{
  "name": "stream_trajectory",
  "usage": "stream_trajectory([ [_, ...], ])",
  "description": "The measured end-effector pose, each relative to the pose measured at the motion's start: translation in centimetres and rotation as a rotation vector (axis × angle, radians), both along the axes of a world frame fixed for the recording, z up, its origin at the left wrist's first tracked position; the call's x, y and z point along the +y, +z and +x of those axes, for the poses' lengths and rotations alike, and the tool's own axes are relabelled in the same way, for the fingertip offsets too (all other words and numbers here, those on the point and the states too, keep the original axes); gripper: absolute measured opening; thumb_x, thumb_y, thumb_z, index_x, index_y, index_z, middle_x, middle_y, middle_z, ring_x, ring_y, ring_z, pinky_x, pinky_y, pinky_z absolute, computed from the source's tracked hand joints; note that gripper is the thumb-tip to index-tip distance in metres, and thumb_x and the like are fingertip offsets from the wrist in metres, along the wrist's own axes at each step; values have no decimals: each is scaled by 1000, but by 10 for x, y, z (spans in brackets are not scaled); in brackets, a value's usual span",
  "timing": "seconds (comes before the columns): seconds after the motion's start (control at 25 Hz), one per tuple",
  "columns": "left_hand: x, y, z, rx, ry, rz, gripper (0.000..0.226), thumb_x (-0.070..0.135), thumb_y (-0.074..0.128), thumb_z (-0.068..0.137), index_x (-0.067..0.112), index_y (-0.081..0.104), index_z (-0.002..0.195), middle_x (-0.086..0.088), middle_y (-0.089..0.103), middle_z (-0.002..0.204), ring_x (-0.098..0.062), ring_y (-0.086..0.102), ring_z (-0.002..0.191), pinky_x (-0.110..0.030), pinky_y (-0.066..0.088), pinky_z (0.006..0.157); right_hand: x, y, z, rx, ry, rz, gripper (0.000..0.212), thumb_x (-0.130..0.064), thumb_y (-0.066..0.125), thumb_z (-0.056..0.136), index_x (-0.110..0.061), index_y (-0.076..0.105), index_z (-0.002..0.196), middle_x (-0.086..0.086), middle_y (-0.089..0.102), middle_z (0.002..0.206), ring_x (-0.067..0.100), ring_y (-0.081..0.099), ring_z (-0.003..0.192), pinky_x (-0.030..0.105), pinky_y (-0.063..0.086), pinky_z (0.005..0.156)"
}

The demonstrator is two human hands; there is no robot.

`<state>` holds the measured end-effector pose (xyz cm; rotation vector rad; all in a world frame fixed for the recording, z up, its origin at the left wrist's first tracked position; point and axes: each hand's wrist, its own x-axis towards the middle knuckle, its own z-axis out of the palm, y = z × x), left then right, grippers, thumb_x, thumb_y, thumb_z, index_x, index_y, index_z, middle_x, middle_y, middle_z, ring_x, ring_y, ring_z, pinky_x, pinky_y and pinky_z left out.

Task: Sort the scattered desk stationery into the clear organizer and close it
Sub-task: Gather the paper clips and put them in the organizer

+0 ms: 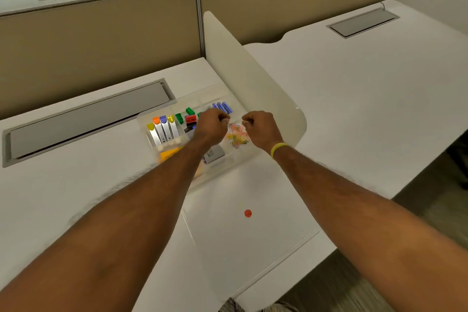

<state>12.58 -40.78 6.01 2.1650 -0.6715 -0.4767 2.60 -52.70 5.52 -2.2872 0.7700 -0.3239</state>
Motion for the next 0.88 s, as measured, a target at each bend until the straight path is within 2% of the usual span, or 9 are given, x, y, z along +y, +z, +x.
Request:
stream_trajectory([
  [0.08,8,1,1,-59,25,8,20,14,56,93,9,68,109,-7,69,109,-19,64,95,-32,52,85,-6,-3,-3,-25,-26,21,23,-1,53,87,-3,72,100,13,73,99,27,68,91,41,54,87],
  [0.2,28,-1,-4,-105,35,-2,21,16,57,93,11,66,112,-5,68,110,-13,59,90,-27,47,80,-4,-8,-14,-49,-43,21,24,-1,53,87,-6,72,100,11,72,98,25,67,91,40,54,87],
  [0.28,44,-3,-11,-123,6,12,23,17,58,92,11,65,113,-5,68,109,-12,59,90,-27,47,80,1,-10,-25,-65,-13,4,21,-5,56,87,-8,71,101,9,72,99,23,66,92,38,53,87],
  [0.4,75,-8,-26,-181,-66,66,28,21,61,91,14,62,118,-4,64,115,-17,59,102,-33,50,88,8,-17,-41,-54,95,-15,20,-15,63,87,-8,68,105,8,69,100,22,64,90,39,52,86],
  [0.56,115,-17,-43,-327,-111,185,41,32,63,89,19,56,127,-2,57,131,-21,52,120,-35,41,99,26,-29,-57,19,186,-51,39,-27,67,87,-12,60,123,7,62,120,24,55,113,34,44,100],
  [0.68,149,-19,-45,-452,-133,281,58,48,62,86,21,48,136,-1,51,141,-22,45,131,-43,38,105,50,-29,-61,65,282,-135,52,-34,66,88,-15,52,133,6,53,136,23,43,129,32,35,107],
  [0.88,207,-18,-47,-527,-119,407,79,69,50,82,22,35,145,-6,35,153,-27,31,141,-50,30,111,101,-21,-57,74,451,-298,64,-42,65,86,-15,44,140,8,44,146,24,37,136,37,30,113],
])
